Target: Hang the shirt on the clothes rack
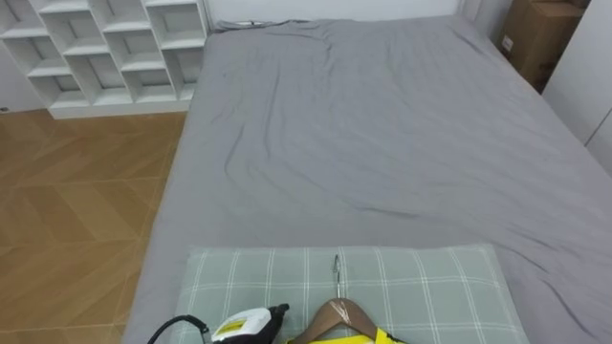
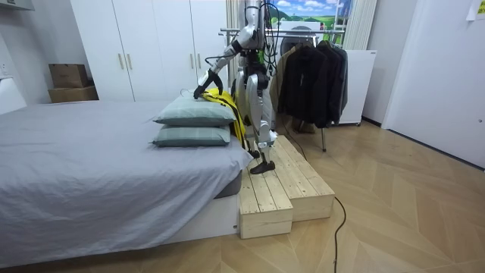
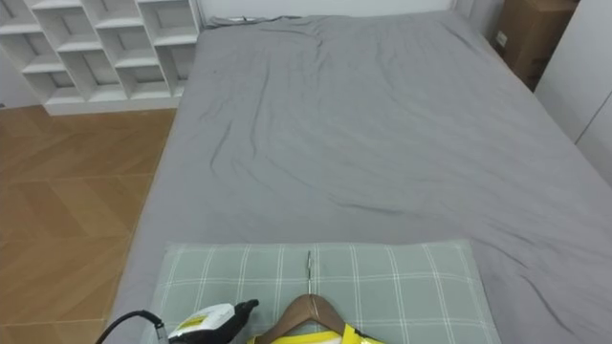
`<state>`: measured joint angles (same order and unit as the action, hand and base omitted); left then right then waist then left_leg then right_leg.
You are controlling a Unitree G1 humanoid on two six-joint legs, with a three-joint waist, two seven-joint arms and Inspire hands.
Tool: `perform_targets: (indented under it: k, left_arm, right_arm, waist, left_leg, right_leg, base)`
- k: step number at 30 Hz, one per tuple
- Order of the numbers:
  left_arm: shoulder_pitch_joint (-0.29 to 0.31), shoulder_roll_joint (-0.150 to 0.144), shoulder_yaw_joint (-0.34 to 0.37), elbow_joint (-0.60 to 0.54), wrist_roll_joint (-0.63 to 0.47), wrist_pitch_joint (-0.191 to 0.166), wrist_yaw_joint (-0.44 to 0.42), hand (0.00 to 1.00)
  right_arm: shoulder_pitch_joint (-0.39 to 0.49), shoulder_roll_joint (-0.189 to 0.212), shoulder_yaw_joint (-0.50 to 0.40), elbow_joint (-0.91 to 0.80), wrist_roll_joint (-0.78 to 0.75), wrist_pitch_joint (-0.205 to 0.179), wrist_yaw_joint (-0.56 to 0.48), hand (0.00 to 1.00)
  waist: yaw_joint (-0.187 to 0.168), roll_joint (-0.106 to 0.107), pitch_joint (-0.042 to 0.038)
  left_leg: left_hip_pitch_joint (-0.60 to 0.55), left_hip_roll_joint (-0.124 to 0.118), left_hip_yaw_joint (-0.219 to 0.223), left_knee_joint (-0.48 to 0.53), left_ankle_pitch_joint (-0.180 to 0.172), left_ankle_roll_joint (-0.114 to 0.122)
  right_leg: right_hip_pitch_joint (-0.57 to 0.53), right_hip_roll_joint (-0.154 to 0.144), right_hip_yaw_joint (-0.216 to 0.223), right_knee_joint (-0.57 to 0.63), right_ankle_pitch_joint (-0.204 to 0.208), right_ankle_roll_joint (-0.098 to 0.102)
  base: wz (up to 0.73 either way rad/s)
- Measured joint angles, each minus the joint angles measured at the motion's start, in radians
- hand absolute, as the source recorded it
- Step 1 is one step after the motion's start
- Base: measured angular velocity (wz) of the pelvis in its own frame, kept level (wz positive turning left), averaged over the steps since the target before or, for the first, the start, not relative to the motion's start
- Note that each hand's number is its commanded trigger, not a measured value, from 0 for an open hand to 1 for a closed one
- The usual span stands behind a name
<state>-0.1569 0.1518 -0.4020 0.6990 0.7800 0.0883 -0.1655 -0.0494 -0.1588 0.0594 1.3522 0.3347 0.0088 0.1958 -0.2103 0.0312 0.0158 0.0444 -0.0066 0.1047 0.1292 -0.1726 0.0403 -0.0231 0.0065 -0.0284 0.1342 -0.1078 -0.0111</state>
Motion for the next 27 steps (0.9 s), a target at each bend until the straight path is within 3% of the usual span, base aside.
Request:
perform_targets:
  k: [4,9,15,20,27]
  left_arm:
    - [0.005,-0.006,0.002,0.037,0.000,-0.002,0.003,0.00]
    - [0.005,-0.020,0.006,0.086,-0.002,-0.008,0.054,0.00]
    - [0.005,-0.027,0.008,0.149,-0.003,-0.046,0.132,0.00]
    - [0.004,-0.034,0.030,0.192,-0.003,-0.072,0.197,0.00]
    - [-0.007,-0.071,0.069,0.285,-0.003,-0.104,0.276,0.00]
  right_arm:
    - [0.000,0.007,-0.003,0.000,-0.003,0.002,-0.003,0.00]
    - [0.001,0.016,-0.001,-0.002,-0.010,0.008,-0.009,0.00]
    - [-0.001,0.017,0.000,-0.012,-0.024,0.013,-0.010,0.00]
    - [-0.002,0.022,0.007,-0.024,-0.040,0.013,-0.029,0.00]
    - [-0.011,0.029,0.016,-0.014,-0.052,0.013,-0.042,0.00]
  waist:
    - [0.001,-0.011,-0.0025]
    - [0.002,-0.024,-0.0126]
    - [0.007,-0.029,-0.0105]
    - [0.028,-0.042,-0.0097]
    - [0.029,-0.042,-0.0136]
  left_leg:
    - [-0.008,0.000,0.001,0.000,0.000,0.000]
    - [-0.011,0.000,0.001,0.002,0.000,0.000]
    - [-0.010,0.001,0.003,0.002,0.000,0.000]
    - [-0.016,0.010,0.031,-0.001,0.000,0.000]
    - [-0.032,0.012,0.032,-0.001,-0.001,-0.002]
  right_leg:
    - [-0.010,0.000,0.000,0.001,0.000,0.000]
    - [-0.012,0.000,0.001,0.003,0.000,0.000]
    - [-0.018,0.002,0.005,0.010,0.000,0.000]
    - [-0.036,0.010,0.027,0.018,0.004,-0.005]
    - [-0.056,0.014,0.028,0.017,0.006,-0.009]
  base:
    - [-0.01]
    - [0.00]
    - [-0.01]
    - [-0.16]
    - [0.00]
